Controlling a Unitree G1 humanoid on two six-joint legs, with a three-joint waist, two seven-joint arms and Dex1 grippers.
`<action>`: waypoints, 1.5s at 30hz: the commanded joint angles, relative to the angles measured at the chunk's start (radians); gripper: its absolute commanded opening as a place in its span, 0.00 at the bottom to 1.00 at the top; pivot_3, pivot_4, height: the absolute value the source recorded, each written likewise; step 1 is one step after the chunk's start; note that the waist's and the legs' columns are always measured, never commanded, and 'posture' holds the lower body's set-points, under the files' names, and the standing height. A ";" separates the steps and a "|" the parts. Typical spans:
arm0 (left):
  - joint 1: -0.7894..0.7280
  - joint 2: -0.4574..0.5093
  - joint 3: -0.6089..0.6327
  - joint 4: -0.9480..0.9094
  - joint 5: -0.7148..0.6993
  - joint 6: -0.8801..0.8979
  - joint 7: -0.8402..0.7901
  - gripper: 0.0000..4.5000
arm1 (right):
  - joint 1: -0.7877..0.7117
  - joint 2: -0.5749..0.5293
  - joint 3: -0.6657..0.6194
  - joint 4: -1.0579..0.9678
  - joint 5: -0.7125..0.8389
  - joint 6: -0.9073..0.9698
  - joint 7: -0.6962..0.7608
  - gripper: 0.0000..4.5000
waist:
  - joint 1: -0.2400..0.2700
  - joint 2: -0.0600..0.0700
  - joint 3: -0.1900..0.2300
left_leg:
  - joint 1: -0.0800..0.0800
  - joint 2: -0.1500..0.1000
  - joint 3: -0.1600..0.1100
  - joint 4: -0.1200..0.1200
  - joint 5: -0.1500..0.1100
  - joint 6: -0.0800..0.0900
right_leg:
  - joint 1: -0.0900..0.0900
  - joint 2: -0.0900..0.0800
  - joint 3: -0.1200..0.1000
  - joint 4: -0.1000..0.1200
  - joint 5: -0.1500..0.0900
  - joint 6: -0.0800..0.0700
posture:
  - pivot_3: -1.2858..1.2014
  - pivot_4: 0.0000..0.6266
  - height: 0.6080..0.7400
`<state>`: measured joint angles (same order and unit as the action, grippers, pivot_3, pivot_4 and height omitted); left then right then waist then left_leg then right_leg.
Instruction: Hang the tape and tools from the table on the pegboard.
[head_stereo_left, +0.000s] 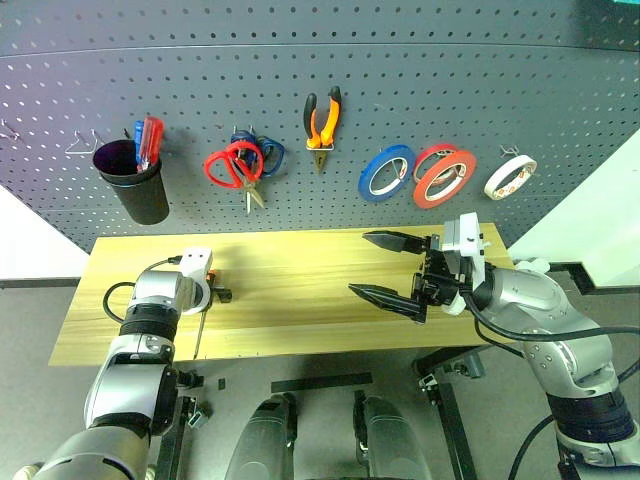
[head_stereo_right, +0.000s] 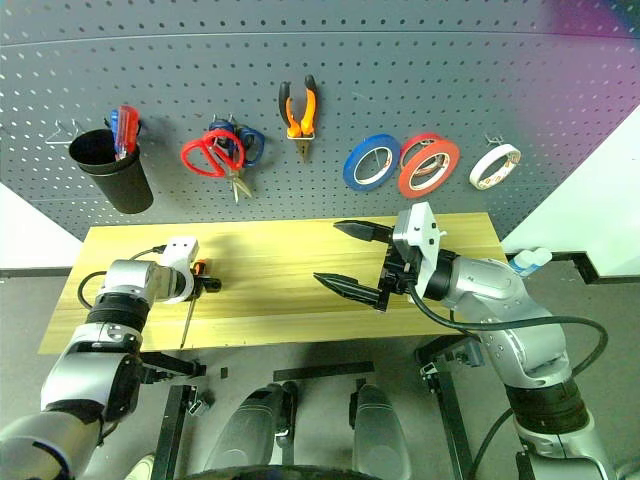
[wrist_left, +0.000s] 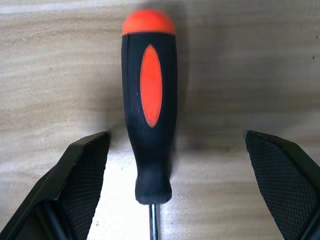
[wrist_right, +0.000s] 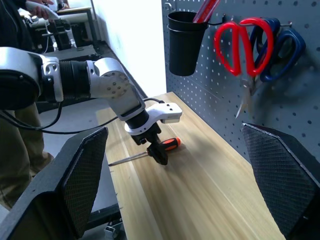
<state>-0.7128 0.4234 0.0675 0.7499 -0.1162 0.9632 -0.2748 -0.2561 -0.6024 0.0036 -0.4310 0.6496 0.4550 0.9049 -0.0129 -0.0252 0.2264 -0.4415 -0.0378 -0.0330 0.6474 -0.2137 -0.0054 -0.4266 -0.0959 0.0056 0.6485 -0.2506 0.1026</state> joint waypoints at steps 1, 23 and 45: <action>-0.009 -0.001 0.021 0.028 0.002 -0.008 0.010 0.79 | 0.004 -0.008 -0.015 -0.053 0.008 -0.001 -0.006 1.00 | 0.001 0.000 0.000 | 0.000 0.000 0.000 0.000 0.000 0.000 | 0.000 0.000 0.000 0.000 0.000 0.000 | 0.50 0.37 0.90; 0.133 0.037 0.054 -0.308 -0.043 0.124 -0.031 0.13 | 0.017 -0.082 0.018 -0.016 -0.064 -0.008 0.068 1.00 | 0.000 0.000 0.000 | -0.001 0.000 0.000 0.000 0.000 0.000 | -0.001 -0.001 0.000 -0.001 0.000 0.000 | 0.50 0.34 0.90; 0.542 0.134 0.403 -1.020 -0.396 -0.338 -0.423 0.13 | -0.024 -0.080 0.065 0.085 -0.166 -0.094 0.148 1.00 | 0.004 0.000 0.000 | -0.002 0.000 0.000 -0.004 -0.001 -0.001 | -0.001 -0.002 0.000 -0.007 -0.002 -0.005 | 0.53 0.30 0.90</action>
<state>-0.1709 0.5396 0.4141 -0.2060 -0.4506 0.6845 -0.6464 -0.2657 -0.6852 0.0740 -0.3380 0.4832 0.3851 1.0433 -0.0084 -0.0248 0.2266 -0.4431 -0.0377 -0.0329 0.6436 -0.2144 -0.0060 -0.4268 -0.0979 0.0060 0.6406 -0.2529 0.0974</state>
